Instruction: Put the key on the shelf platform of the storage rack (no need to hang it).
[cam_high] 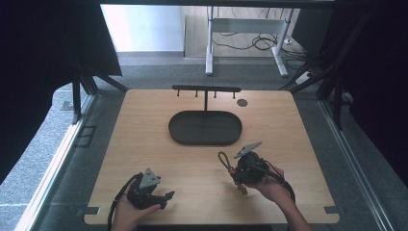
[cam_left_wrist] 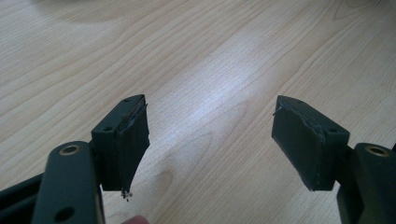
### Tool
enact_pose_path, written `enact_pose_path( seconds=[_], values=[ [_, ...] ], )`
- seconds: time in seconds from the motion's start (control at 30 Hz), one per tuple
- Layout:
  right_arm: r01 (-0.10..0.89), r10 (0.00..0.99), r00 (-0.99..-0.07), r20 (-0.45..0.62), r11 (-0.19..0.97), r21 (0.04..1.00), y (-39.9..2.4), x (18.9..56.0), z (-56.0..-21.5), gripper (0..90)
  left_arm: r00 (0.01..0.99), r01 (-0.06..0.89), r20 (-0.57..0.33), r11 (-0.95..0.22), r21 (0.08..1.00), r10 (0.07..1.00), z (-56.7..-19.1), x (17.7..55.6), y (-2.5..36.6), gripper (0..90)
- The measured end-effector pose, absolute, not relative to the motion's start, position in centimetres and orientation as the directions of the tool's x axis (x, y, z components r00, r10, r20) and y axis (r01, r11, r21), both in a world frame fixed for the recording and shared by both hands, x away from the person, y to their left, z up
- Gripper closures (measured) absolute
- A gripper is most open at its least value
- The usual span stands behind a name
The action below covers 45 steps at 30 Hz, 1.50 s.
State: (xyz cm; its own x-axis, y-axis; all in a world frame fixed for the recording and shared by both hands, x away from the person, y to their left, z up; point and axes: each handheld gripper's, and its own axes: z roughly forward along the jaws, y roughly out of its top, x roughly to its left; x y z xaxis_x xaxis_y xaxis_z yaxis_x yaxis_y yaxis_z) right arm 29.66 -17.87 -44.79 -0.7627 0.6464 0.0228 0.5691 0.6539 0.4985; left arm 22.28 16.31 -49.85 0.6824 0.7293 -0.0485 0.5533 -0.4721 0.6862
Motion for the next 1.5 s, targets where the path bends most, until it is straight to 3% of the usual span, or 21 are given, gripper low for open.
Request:
enact_pose_path(
  seconds=[0.77,1.5],
  values=[
    [0.549,0.638,-0.769,0.041,0.625,0.555,-18.3,32.6,-41.3,67.4,0.676,0.558,-0.05,-0.467,0.686,0.735,-50.0,22.4,16.5,27.9],
    [0.543,0.632,-0.773,0.052,0.618,0.568,-17.2,38.5,-39.3,67.5,0.681,0.56,-0.051,-0.475,0.679,0.73,-50.2,22.5,16.5,27.8]
  ],
)
